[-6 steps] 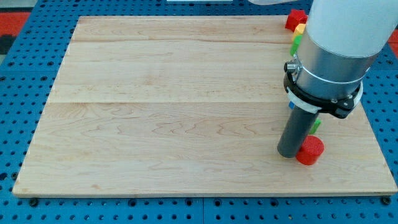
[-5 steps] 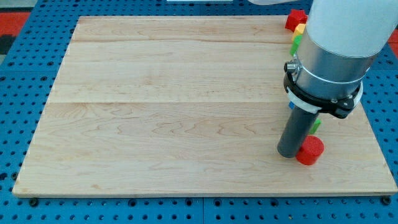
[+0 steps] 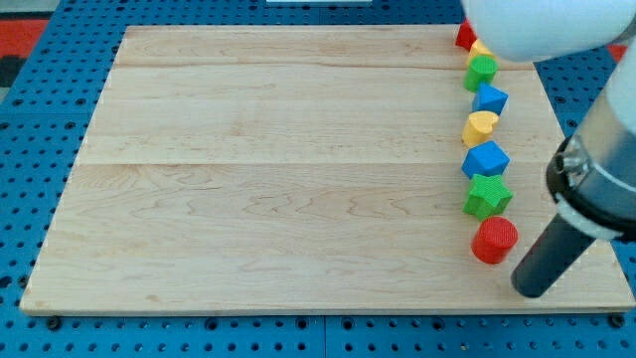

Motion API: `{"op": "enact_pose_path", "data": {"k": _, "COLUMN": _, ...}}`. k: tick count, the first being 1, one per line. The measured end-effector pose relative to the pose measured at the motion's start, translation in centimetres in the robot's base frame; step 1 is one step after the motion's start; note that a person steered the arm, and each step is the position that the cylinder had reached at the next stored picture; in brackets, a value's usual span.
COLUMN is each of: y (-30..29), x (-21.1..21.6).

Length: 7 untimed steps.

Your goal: Slide the red circle to the left

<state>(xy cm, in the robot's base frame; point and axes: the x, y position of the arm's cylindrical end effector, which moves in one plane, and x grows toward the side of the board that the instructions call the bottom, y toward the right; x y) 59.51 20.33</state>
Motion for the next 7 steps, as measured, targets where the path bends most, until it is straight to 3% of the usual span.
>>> {"op": "enact_pose_path", "data": {"k": 4, "y": -1.2, "x": -4.0}}
{"op": "enact_pose_path", "data": {"k": 7, "y": -9.6, "x": -4.1}}
